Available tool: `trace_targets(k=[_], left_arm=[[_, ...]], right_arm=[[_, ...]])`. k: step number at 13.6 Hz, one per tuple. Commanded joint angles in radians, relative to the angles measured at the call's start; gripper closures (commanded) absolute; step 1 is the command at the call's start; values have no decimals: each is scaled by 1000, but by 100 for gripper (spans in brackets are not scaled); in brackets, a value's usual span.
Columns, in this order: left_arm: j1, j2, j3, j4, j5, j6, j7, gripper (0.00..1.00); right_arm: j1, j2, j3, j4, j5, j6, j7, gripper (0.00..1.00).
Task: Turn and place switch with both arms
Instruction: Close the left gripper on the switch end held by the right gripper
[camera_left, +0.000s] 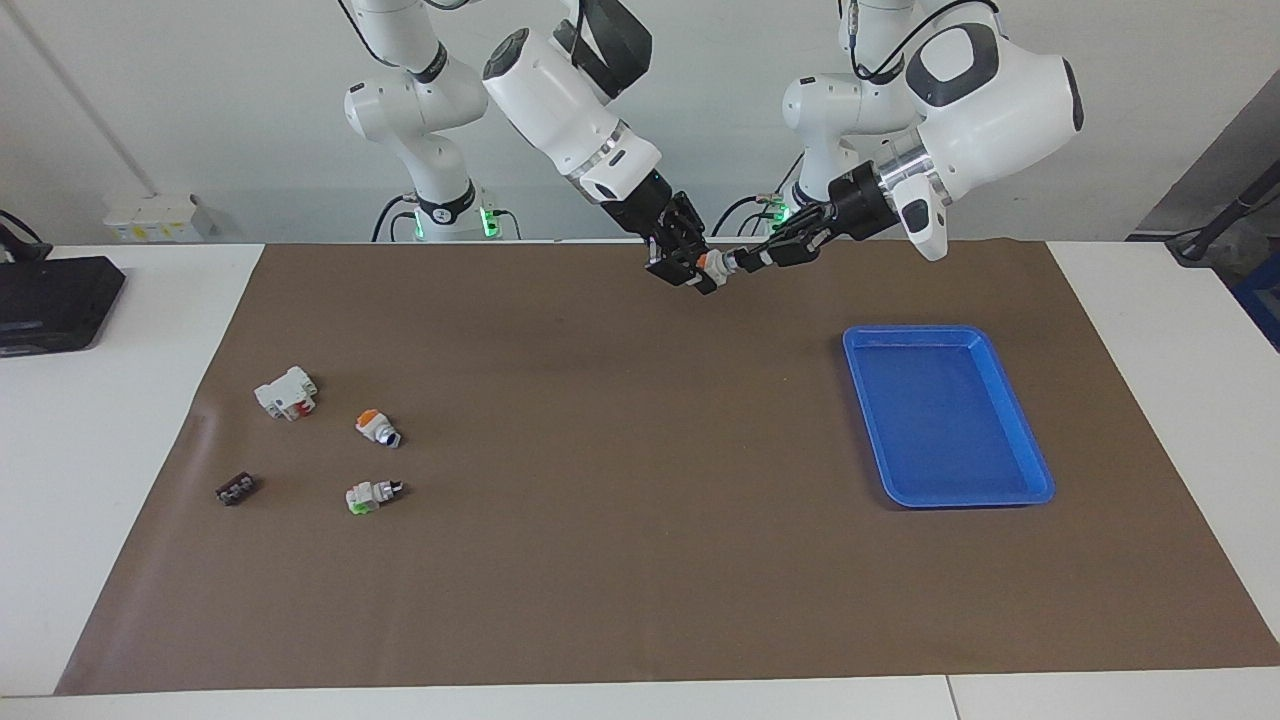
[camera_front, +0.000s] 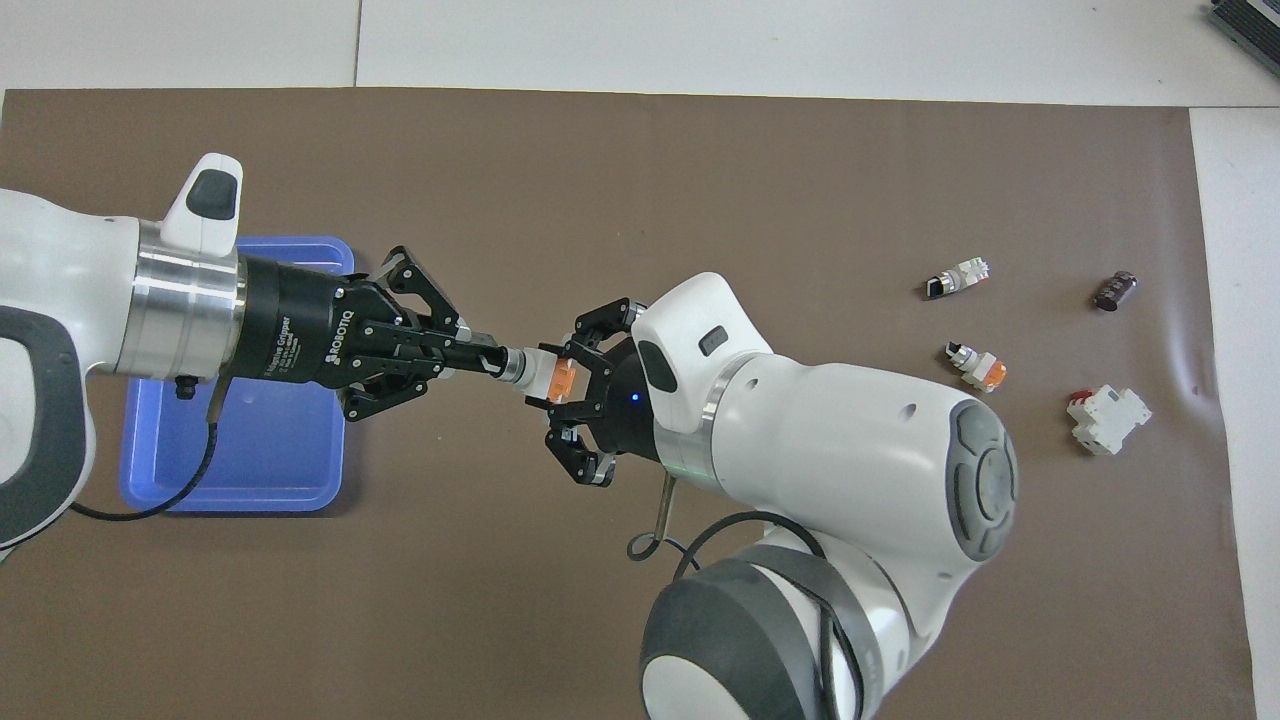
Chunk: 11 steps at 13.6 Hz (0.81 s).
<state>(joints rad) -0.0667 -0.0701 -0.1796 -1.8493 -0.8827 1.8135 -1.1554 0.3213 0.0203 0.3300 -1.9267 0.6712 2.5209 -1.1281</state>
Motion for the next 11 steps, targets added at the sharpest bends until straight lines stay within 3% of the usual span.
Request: trace_targets(k=[1,11], left_arm=[[-21,-17,6,-15,39,29,-272,100],[-28,-28,5,-4,86,88,-981,100]], right_arm=[[2,-6,12,-2,-10,13,33,100],[2,-6,12,-2,-10,13,33,100]])
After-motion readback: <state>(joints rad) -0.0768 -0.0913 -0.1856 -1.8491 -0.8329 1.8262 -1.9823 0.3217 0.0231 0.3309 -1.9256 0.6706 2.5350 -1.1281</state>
